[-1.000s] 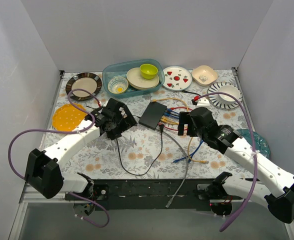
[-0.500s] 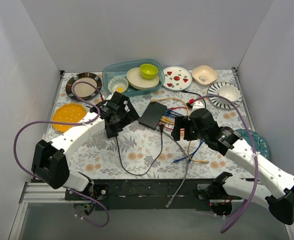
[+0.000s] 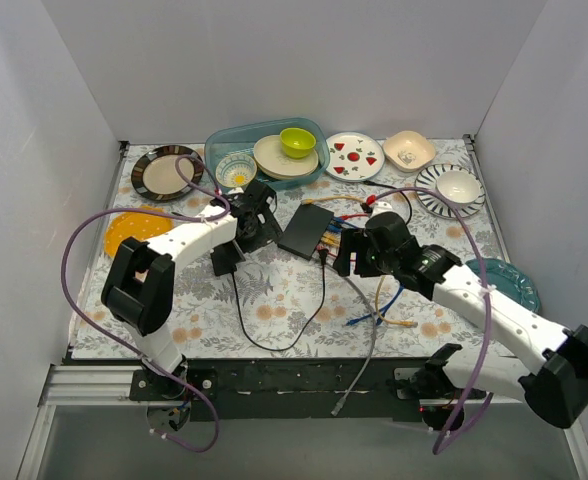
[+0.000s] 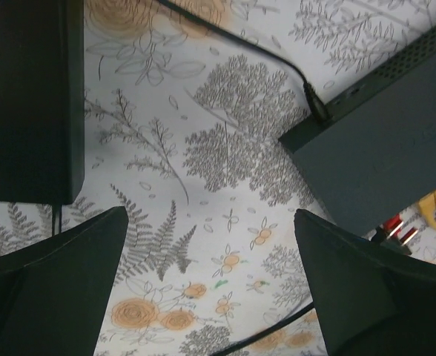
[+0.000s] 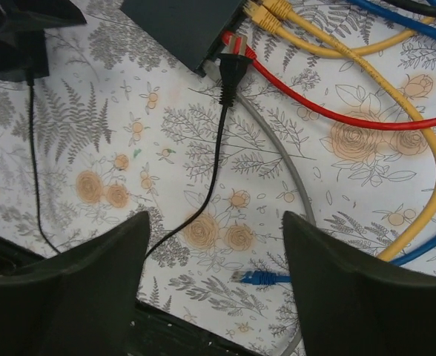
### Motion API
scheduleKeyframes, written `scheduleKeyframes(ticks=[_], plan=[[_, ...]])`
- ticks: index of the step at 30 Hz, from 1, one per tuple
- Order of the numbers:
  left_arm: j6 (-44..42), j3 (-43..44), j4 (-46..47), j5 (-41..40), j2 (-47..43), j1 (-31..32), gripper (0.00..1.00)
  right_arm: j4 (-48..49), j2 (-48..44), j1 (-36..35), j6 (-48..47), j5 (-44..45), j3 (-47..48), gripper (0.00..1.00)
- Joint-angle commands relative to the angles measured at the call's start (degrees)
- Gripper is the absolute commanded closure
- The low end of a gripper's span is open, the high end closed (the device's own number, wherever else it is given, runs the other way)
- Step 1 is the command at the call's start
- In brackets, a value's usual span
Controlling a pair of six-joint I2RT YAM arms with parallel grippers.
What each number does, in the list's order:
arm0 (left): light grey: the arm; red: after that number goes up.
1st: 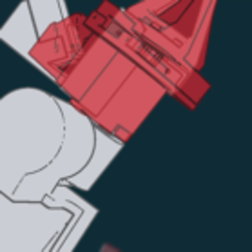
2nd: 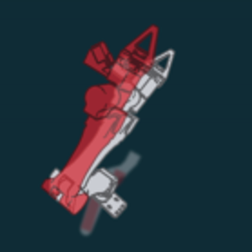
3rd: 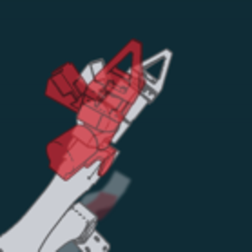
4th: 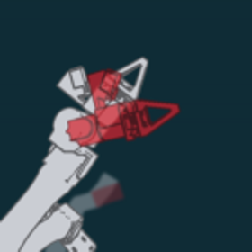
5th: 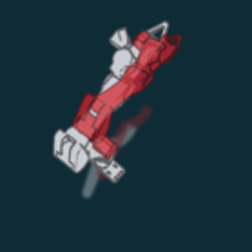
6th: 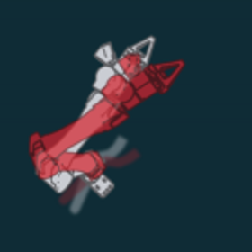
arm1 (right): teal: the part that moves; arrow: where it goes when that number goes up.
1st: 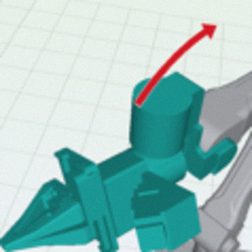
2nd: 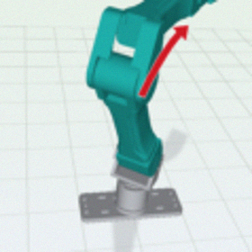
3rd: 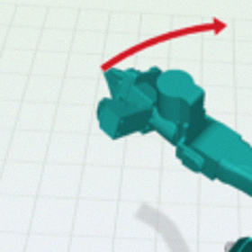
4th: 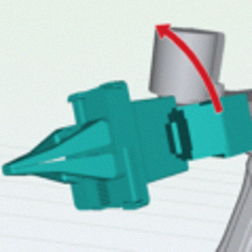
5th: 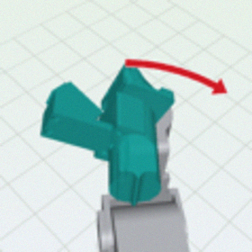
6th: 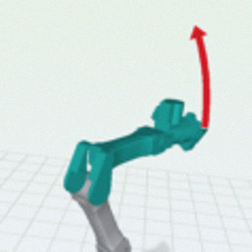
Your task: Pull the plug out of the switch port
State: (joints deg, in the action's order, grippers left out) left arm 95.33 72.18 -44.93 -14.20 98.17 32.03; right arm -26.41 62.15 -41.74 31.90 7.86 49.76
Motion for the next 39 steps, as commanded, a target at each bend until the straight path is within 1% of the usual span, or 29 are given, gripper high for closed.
scheduleKeyframes(ticks=[1,3,4,5,6,7,10,13,14,16,19,22,24,26,27,29,30,33,34,36,37,39], plan=[[-0.15,2.09,5.53,-0.14,-0.08,-4.07,0.05,6.19,6.04,-0.1,4.48,2.59,2.01,0.32],[1.61,-1.59,10.79,1.71,-2.27,-6.8,0.07,6.99,9.54,0.07,5.36,4.7,3.41,0.42],[3.27,-3.26,12.74,3.89,-3.06,-7.68,0.09,7.16,10.79,0.34,5.54,4.71,4.2,0.44],[3.72,-5.71,16.67,5.04,-3.68,-9.25,0.11,7.25,12.19,0.69,5.54,4.36,5.25,0.47],[3.81,-6.43,18.54,5.93,-4.04,-9.79,0.14,7.43,14.64,0.95,5.54,4.36,7.18,0.48],[3.72,-6.53,19.69,7.24,-3.6,-10.23,0.15,7.6,15.97,1.04,5.37,4.45,8.24,0.48],[0.39,-2.23,20.67,7.69,1.39,-10.85,0.18,8.92,20.63,2.09,5.37,4.27,11.4,0.5],[-2.25,2.07,19.79,10.76,6.48,-10.85,0.2,9.19,24.85,4.03,5.72,2.43,13.78,0.52],[-3.12,2.78,19.62,12.51,7.38,-10.76,0.21,9.45,25.82,5.42,6.24,1.82,14.22,0.53],[-3.39,3.31,19.97,13.49,8.96,-10.76,0.21,9.45,28.19,6.75,6.94,0.94,15.1,0.53],[-4.01,3.4,21.02,13.05,9.93,-10.76,0.22,9.8,30.22,8.6,7.04,0.05,15.19,0.55],[-5.06,5.15,20.94,13.4,12.83,-10.76,0.24,10.33,32.5,9.39,6.51,-0.38,15.28,0.55],[-5.59,5.69,20.67,15.93,14.85,-10.76,0.29,10.33,34.87,9.65,6.51,-1.09,15.98,0.56],[-6.12,6.21,20.5,18.05,15.91,-10.76,0.35,10.33,36.46,9.66,6.51,-2.22,16.77,0.59],[-6.21,6.3,20.41,19.02,16.69,-10.67,0.42,10.07,37.94,9.66,6.51,-2.41,17.73,0.59],[-6.3,5.43,20.58,21.57,16.88,-10.15,0.49,9.19,39.27,9.66,6.25,-2.32,18.97,0.59],[-6.38,4.9,20.67,22.1,16.62,-9.89,0.57,9.1,40.23,9.74,5.98,-2.32,19.84,0.59],[-6.74,2.44,21.81,23.68,15.74,-8.39,0.71,8.05,41.73,10.01,5.45,-2.15,21.08,0.59],[-6.74,1.74,22.07,24.12,15.04,-7.52,0.8,7.7,41.91,10.09,5.02,-2.14,21.78,0.59],[-6.47,-0.01,22.43,25.27,14.07,-6.37,0.87,6.64,42.18,10.36,4.49,-1.18,22.22,0.59],[-6.38,-0.63,22.51,25.44,13.02,-5.06,0.95,6.29,42.09,10.53,4.23,-0.92,22.31,0.58],[-5.6,-2.91,22.6,25.53,11.53,-3.65,1.0,5.32,41.91,11.24,3.87,-0.48,22.31,0.57]])
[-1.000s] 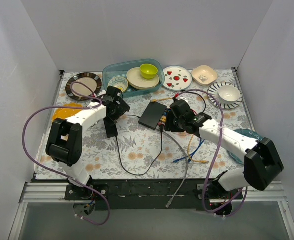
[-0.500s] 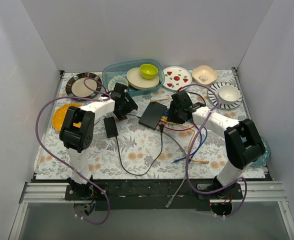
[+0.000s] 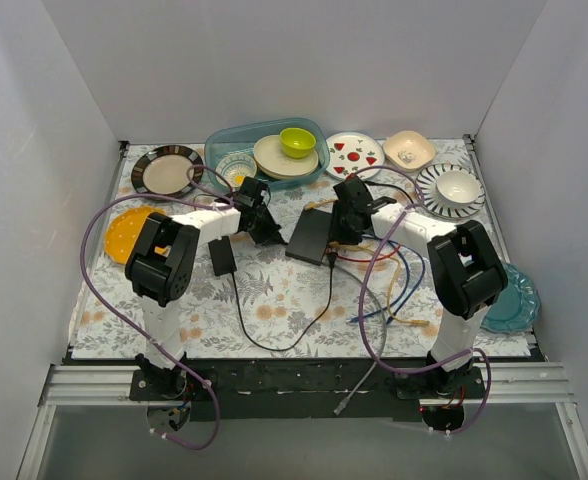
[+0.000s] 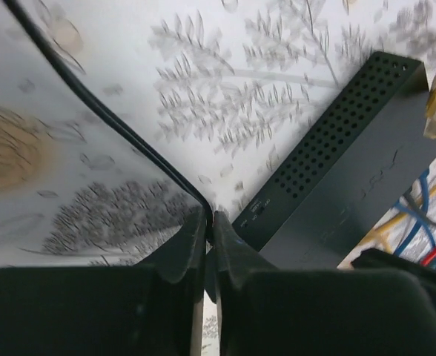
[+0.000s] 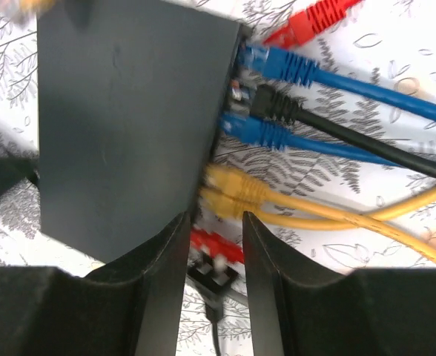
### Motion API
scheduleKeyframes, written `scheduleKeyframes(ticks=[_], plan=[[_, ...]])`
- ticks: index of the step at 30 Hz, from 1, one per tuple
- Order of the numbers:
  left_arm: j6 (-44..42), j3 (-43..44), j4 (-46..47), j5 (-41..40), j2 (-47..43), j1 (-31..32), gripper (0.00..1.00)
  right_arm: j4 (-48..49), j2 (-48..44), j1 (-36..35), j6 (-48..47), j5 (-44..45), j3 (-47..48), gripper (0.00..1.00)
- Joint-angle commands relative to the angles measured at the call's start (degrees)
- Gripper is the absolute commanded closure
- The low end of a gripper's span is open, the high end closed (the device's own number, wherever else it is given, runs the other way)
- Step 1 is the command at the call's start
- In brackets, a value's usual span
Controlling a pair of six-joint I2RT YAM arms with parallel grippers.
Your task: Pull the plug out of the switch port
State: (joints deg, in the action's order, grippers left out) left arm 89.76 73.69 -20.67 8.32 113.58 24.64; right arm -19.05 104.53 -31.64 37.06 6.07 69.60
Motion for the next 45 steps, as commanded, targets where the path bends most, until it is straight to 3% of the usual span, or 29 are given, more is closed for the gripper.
scheduleKeyframes(ticks=[1,8,13,19,24,33,34,39,42,45], plan=[[0.33,-5.13,-1.66,3.02,-4.68,4.88,1.0,-2.57,-0.56,1.49,-1.29,1.67,2.47,0.57],[5.78,-14.79,-2.09,0.3,-14.52,6.38,1.0,-4.07,-7.65,2.46,-1.99,3.52,1.33,0.51],[10.87,-19.37,-2.8,-2.08,-21.29,6.38,1.0,-1.35,-14.87,0.88,-2.34,-1.31,-6.13,0.5],[14.13,-21.31,-2.1,-2.34,-21.21,6.38,1.0,-2.74,-22.08,-1.58,-1.9,-4.83,-15.62,0.49],[15.53,-22.27,0.62,-1.02,-19.8,6.38,1.0,-2.4,-28.06,-4.65,-2.61,-8.7,-20.29,0.37],[15.71,-20.96,1.95,-0.92,-19.27,7.0,1.0,-0.21,-25.35,-10.37,-0.32,-9.05,-23.37,0.36],[15.37,-20.35,1.25,-1.54,-19.71,7.0,0.98,-0.11,-24.73,-10.72,-0.06,-8.88,-23.55,0.36],[13.08,-16.13,-2.27,-5.23,-22.52,7.0,0.58,-2.92,-21.39,-10.9,1.08,-4.32,-23.28,0.39],[10.97,-12.97,-4.99,-9.27,-24.63,7.0,0.45,-3.36,-23.31,-10.9,1.79,-2.64,-23.72,0.38],[7.37,-12.25,-5.0,-9.64,-28.58,7.08,0.39,-4.24,-29.46,-10.99,3.02,0.25,-23.73,0.32]])
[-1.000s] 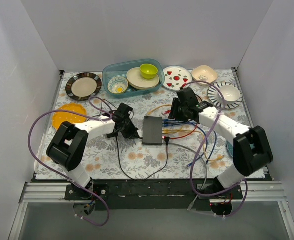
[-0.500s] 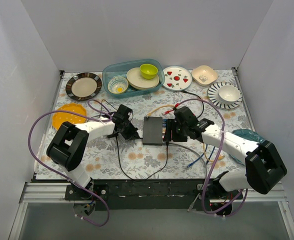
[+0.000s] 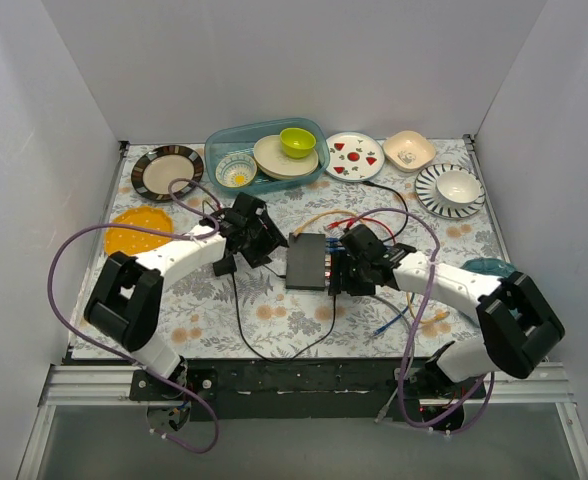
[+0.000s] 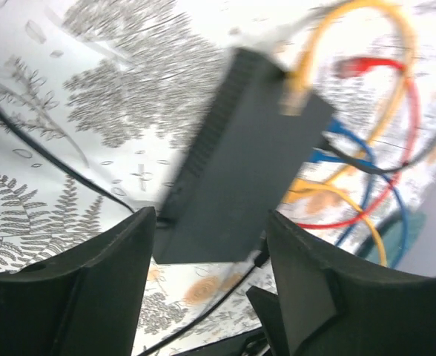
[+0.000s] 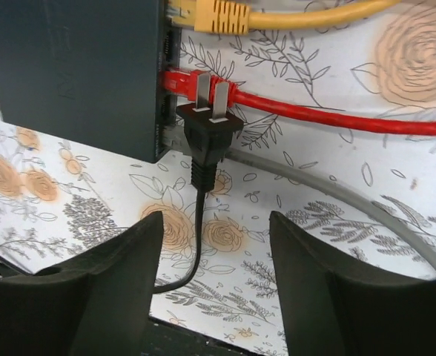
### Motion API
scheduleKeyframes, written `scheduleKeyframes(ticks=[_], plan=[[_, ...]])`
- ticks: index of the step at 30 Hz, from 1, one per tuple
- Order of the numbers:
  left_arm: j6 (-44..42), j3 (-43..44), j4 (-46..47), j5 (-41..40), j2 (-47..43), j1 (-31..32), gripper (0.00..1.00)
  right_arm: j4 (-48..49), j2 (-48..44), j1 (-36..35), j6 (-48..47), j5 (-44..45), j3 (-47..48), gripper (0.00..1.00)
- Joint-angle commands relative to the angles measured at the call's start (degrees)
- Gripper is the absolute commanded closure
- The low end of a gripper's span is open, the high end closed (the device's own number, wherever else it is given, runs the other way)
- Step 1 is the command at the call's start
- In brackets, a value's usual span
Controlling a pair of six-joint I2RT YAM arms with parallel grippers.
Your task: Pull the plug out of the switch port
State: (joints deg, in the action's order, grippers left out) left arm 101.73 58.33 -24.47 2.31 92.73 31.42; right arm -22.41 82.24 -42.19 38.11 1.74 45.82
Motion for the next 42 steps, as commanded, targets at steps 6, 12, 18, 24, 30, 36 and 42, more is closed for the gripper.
scheduleKeyframes(ticks=[6,12,18,24,30,36,42], plan=[[-8.56,-0.14,6.62,-0.63,-12.49,9.23,0.42,-11.06,-15.43,0.18,4.43,14.95,5.5,0.2],[-8.13,1.62,5.66,-7.3,-4.67,22.87,0.48,-14.5,-22.2,2.9,5.92,17.6,8.14,0.18],[-8.92,3.9,5.84,-9.33,2.87,28.07,0.48,-16.34,-27.04,3.35,6.1,17.69,7.97,0.18],[-7.43,6.8,4.17,-11.89,9.92,29.22,0.48,-17.93,-30.02,3.35,6.37,16.81,5.77,0.18],[-6.99,8.64,4.43,-12.06,14.58,30.19,0.56,-19.6,-32.58,3.35,6.37,16.81,3.75,0.18],[-6.64,8.65,4.08,-12.94,15.21,30.89,1.0,-19.42,-33.9,3.44,6.45,16.37,1.73,0.2],[-6.29,8.73,-1.08,-15.74,6.54,31.16,1.0,-18.19,-33.72,3.35,6.1,16.02,1.64,0.2]])
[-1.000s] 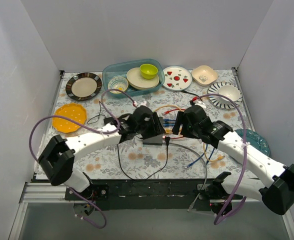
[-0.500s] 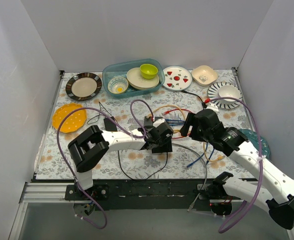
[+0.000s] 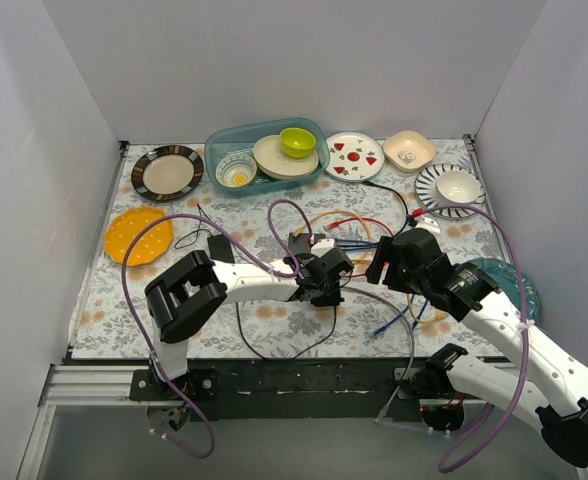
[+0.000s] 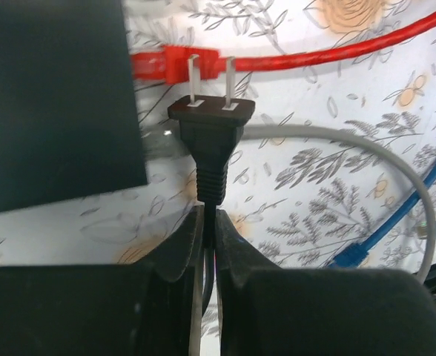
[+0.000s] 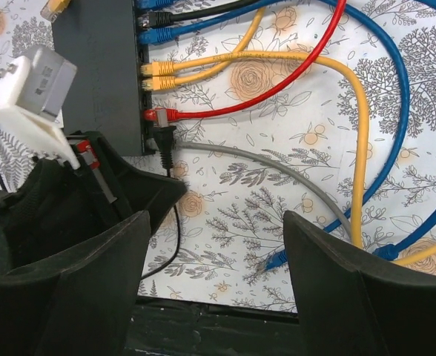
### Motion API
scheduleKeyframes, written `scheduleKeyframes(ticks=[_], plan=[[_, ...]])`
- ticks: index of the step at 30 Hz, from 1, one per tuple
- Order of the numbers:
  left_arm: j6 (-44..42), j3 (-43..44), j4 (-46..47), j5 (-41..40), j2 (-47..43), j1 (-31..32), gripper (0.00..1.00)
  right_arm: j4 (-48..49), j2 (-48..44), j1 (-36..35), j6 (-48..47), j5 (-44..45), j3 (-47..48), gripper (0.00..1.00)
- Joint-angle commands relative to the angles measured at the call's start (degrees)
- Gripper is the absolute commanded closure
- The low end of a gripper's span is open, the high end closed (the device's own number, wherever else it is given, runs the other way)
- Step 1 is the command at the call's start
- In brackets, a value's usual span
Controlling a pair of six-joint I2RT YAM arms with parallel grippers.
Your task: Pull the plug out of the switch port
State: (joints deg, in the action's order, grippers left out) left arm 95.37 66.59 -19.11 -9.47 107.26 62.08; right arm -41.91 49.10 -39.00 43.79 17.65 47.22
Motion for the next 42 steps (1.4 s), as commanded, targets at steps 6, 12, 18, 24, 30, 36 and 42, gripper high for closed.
scheduleKeyframes(ticks=[6,12,18,24,30,36,42], plan=[[3.67,1.44,-21.97,-13.09,-27.08,0.49,1.0,3.94,0.2,0.24,-0.37,-0.25,-0.2,0.21],[12.28,-3.71,-39.48,-18.57,-37.82,-8.77,1.0,7.54,2.13,0.24,-1.34,-2.62,-1.17,0.21],[9.13,-13.5,-35.74,-13.73,-47.23,-34.46,1.0,8.6,4.16,0.24,-3.62,-3.94,0.06,0.21],[4.82,-13.5,-30.3,-9.0,-39.44,-55.03,0.99,8.34,4.86,0.24,-5.29,-5.87,0.33,0.21],[4.03,-12.89,-23.09,-3.19,-31.69,-67.35,0.67,7.55,4.69,0.24,-7.05,-7.01,0.24,0.21],[2.89,-8.85,-19.83,1.92,-32.46,-66.31,0.45,7.63,5.04,0.24,-8.02,-7.1,0.42,0.21],[4.2,-5.33,-16.15,-1.94,-40.1,-51.74,0.42,9.39,7.49,0.24,-8.63,-8.77,0.07,0.21]])
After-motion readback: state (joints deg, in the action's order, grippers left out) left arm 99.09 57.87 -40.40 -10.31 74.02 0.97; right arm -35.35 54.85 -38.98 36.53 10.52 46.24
